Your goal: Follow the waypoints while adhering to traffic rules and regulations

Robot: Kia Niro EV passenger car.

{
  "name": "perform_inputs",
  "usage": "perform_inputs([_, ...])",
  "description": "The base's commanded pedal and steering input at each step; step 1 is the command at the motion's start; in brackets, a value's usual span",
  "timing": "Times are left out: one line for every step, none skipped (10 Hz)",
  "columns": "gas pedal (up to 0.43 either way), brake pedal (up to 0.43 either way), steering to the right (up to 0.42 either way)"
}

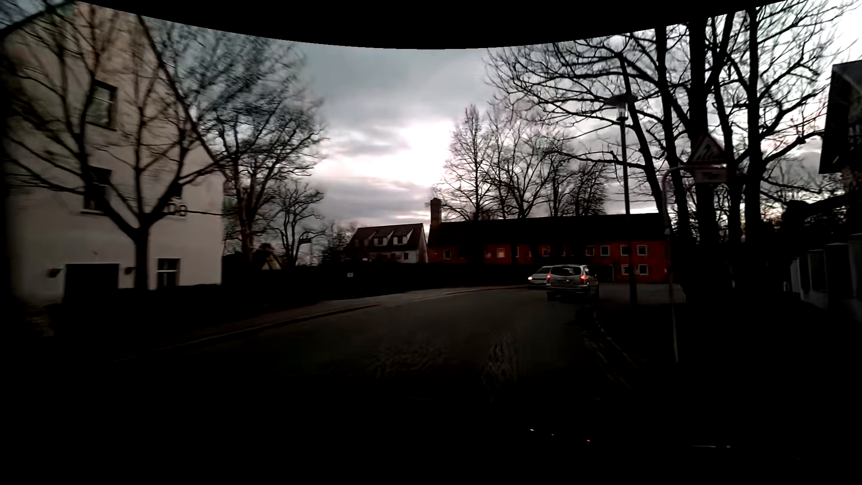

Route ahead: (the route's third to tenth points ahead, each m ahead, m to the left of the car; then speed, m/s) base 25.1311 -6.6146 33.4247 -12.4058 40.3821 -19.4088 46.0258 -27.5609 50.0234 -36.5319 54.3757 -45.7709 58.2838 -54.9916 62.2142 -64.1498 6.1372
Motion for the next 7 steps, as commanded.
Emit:
perform_inputs([0.059,0.0,0.091])
perform_inputs([0.059,0.0,0.094])
perform_inputs([0.059,0.0,0.096])
perform_inputs([0.059,0.0,0.1])
perform_inputs([0.059,0.0,0.101])
perform_inputs([0.059,0.0,0.1])
perform_inputs([0.059,0.0,0.097])
